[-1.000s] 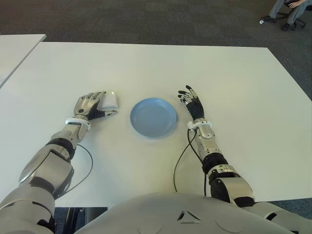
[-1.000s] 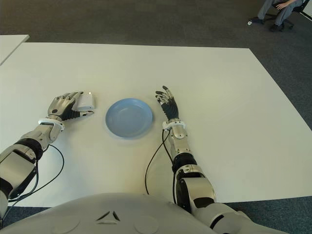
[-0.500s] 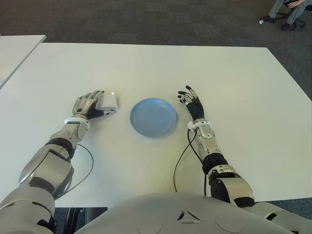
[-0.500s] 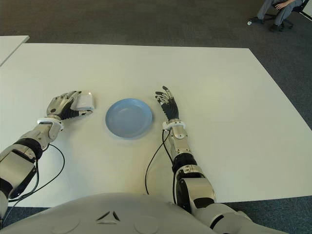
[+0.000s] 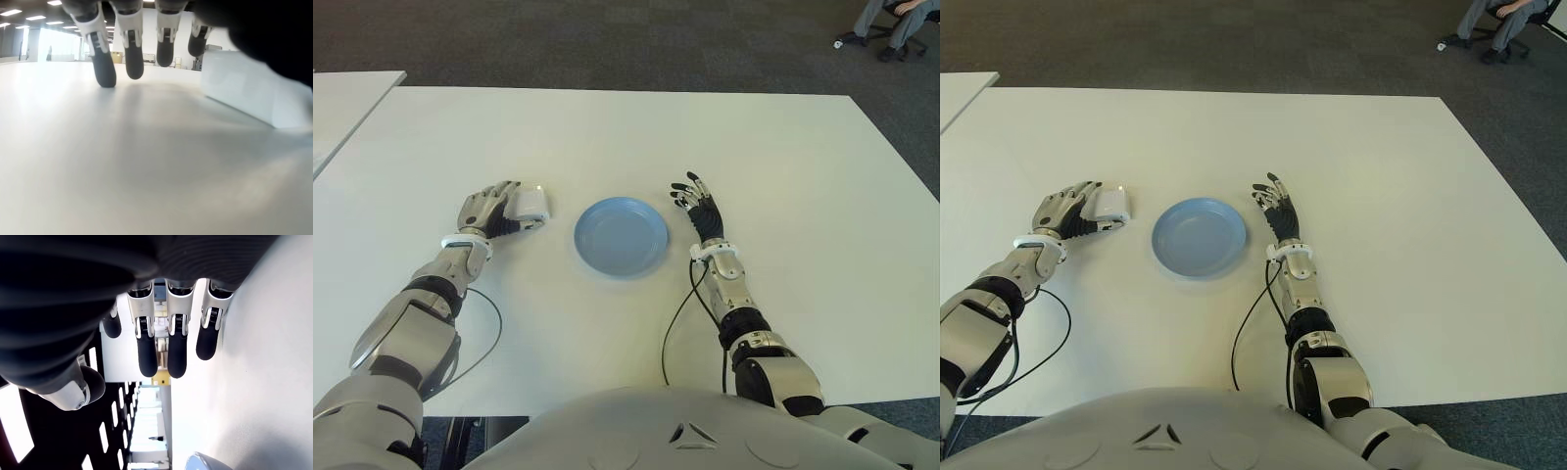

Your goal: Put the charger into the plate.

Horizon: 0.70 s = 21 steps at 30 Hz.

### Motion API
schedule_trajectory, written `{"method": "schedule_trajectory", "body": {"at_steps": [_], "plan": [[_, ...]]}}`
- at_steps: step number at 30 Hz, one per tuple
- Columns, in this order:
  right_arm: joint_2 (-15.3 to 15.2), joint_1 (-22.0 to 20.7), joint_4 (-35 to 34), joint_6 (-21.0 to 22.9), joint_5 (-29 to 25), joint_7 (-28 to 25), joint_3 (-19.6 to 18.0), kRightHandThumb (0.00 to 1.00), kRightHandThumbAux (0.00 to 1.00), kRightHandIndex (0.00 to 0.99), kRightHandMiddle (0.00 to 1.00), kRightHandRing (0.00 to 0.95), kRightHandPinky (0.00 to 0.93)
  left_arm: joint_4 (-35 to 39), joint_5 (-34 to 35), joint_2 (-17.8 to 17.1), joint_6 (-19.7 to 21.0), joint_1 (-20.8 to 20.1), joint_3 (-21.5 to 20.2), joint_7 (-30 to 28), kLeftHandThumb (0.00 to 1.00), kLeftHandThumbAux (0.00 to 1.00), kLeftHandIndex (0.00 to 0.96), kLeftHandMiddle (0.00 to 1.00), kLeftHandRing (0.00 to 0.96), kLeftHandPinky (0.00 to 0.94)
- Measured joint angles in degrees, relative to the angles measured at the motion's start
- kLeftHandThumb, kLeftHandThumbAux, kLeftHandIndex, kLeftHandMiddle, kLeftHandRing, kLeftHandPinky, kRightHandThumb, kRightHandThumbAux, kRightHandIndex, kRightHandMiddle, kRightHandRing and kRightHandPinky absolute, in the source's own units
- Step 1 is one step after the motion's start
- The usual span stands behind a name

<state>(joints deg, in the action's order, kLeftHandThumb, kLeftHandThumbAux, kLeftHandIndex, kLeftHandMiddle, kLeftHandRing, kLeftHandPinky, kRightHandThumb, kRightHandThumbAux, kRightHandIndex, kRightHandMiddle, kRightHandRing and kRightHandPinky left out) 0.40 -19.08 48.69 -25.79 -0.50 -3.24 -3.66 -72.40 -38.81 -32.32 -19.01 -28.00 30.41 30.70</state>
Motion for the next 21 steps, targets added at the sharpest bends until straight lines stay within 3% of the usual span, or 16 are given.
{"method": "schedule_trajectory", "body": {"at_steps": [2, 9, 10, 13, 21], "plan": [[0.1, 0.0, 0.0, 0.0, 0.0, 0.2, 0.0, 0.000, 0.578, 0.077, 0.286, 0.272, 0.240, 0.0, -0.1, -0.2, 0.0, -0.1, 0.4, 0.0, 0.341, 0.453, 0.228, 0.374, 0.384, 0.407], [0.4, -0.1, 0.0, 0.0, 0.0, 0.5, 0.1, 0.000, 0.573, 0.079, 0.288, 0.272, 0.241, 0.0, -1.2, -1.3, -0.2, -1.0, 3.2, -0.1, 0.429, 0.477, 0.396, 0.586, 0.575, 0.532], [0.4, -0.1, 0.0, 0.0, 0.0, 0.5, 0.1, 0.000, 0.573, 0.079, 0.288, 0.272, 0.241, 0.0, -1.4, -1.5, -0.2, -1.2, 3.8, -0.1, 0.434, 0.482, 0.405, 0.598, 0.587, 0.540], [0.5, -0.1, 0.1, 0.0, 0.0, 0.6, 0.1, 0.000, 0.569, 0.079, 0.288, 0.273, 0.238, 0.0, -2.7, -1.9, 0.3, -2.2, 5.7, 0.1, 0.633, 0.639, 0.425, 0.677, 0.663, 0.594], [0.7, -0.3, 0.4, 0.2, 0.0, 0.8, 0.1, 0.000, 0.558, 0.077, 0.288, 0.270, 0.230, 0.2, -6.3, -2.9, 2.4, -4.3, 11.2, 1.6, 0.709, 0.695, 0.436, 0.761, 0.768, 0.709]]}}
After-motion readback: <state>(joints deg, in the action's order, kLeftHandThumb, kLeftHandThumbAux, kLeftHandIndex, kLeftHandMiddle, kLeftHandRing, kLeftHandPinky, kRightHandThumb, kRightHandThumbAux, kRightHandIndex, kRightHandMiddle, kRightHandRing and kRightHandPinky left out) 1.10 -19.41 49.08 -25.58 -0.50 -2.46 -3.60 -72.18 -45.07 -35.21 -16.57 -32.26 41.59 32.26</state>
